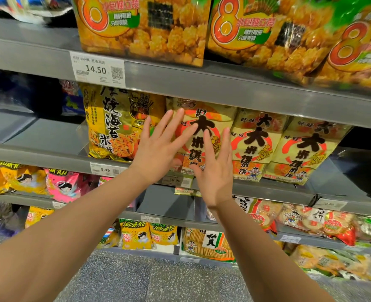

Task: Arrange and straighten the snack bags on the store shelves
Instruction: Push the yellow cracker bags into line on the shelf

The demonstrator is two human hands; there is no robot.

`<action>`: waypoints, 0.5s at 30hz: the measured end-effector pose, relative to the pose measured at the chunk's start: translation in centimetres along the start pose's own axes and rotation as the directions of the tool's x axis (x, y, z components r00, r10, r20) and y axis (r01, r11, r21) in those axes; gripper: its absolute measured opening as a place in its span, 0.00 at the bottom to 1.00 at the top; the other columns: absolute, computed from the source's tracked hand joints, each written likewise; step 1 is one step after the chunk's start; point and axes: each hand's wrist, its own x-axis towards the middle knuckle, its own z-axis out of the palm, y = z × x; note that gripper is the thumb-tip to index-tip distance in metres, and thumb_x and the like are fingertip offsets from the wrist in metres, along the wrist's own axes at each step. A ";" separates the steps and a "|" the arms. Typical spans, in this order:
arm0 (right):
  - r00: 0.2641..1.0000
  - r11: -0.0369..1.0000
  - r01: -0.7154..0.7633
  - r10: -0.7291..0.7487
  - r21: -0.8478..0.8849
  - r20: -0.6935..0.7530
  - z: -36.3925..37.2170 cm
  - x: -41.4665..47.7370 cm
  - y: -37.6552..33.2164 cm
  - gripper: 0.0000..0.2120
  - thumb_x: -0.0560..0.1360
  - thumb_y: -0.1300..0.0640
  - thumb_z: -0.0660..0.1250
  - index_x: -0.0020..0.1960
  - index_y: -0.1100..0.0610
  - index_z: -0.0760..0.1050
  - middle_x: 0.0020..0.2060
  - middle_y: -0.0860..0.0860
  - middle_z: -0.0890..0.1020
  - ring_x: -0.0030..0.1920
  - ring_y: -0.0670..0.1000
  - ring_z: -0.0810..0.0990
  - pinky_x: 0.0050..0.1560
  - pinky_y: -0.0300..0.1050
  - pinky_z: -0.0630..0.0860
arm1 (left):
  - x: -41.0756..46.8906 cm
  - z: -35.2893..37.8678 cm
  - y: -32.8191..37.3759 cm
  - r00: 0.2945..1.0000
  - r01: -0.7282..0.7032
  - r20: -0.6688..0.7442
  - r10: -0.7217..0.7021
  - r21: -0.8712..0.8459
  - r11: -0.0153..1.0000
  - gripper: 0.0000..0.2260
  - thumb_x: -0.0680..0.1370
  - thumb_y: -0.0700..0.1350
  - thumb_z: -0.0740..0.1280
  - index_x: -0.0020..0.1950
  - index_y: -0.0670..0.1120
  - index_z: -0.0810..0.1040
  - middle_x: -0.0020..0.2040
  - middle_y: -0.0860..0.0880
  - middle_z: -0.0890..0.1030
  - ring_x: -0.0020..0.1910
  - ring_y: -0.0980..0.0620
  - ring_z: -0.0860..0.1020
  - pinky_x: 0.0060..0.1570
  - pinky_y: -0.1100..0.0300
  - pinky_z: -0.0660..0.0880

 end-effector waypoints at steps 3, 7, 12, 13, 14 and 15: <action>1.000 1.000 0.007 -0.007 0.001 0.006 0.5 0.3 -0.2 0.44 0.71 0.55 0.72 0.75 0.49 0.46 0.73 0.53 0.39 0.73 0.54 0.42 0.69 0.55 0.60 | 0.3 0.3 -0.1 1.000 0.014 0.021 -0.014 0.005 1.000 0.53 0.56 0.55 0.80 0.74 0.52 0.54 0.74 0.40 0.59 0.71 0.39 0.61 0.65 0.36 0.56; 0.997 1.000 0.008 -0.008 -0.007 0.081 0.5 0.9 0.0 0.43 0.74 0.54 0.69 0.76 0.49 0.41 0.71 0.52 0.34 0.73 0.52 0.36 0.70 0.51 0.55 | 0.6 0.6 -0.1 0.999 0.025 0.039 -0.025 -0.010 1.000 0.52 0.56 0.54 0.80 0.74 0.52 0.55 0.72 0.38 0.62 0.70 0.38 0.63 0.64 0.35 0.59; 0.994 1.000 0.012 -0.012 -0.001 0.113 0.4 1.1 0.0 0.43 0.75 0.54 0.68 0.75 0.49 0.40 0.70 0.51 0.31 0.72 0.52 0.34 0.69 0.46 0.49 | 0.7 0.7 -0.1 0.998 0.029 0.052 -0.027 -0.034 0.999 0.51 0.57 0.53 0.80 0.74 0.51 0.55 0.72 0.37 0.62 0.70 0.37 0.63 0.64 0.35 0.59; 0.993 1.000 0.008 -0.008 -0.006 0.118 0.3 1.0 0.0 0.43 0.75 0.54 0.68 0.75 0.48 0.40 0.70 0.51 0.31 0.72 0.52 0.34 0.68 0.45 0.49 | 0.6 0.7 0.0 0.998 0.030 0.055 -0.028 -0.041 0.999 0.51 0.57 0.52 0.80 0.74 0.51 0.55 0.72 0.37 0.61 0.71 0.37 0.62 0.64 0.35 0.59; 0.993 1.000 0.006 -0.005 -0.010 0.121 0.2 0.9 -0.1 0.42 0.75 0.54 0.68 0.76 0.48 0.40 0.70 0.50 0.31 0.72 0.51 0.34 0.68 0.45 0.49 | 0.5 0.6 0.1 0.998 0.032 0.059 -0.029 -0.047 0.998 0.51 0.58 0.52 0.80 0.74 0.51 0.55 0.73 0.37 0.60 0.71 0.37 0.61 0.64 0.35 0.59; 0.992 1.000 0.005 -0.003 -0.014 0.129 0.0 0.8 -0.1 0.42 0.75 0.54 0.68 0.76 0.48 0.40 0.70 0.50 0.30 0.72 0.51 0.34 0.68 0.45 0.49 | 0.4 0.5 0.3 0.997 0.035 0.063 -0.032 -0.051 0.998 0.51 0.58 0.52 0.80 0.74 0.51 0.55 0.73 0.37 0.59 0.72 0.37 0.60 0.64 0.35 0.60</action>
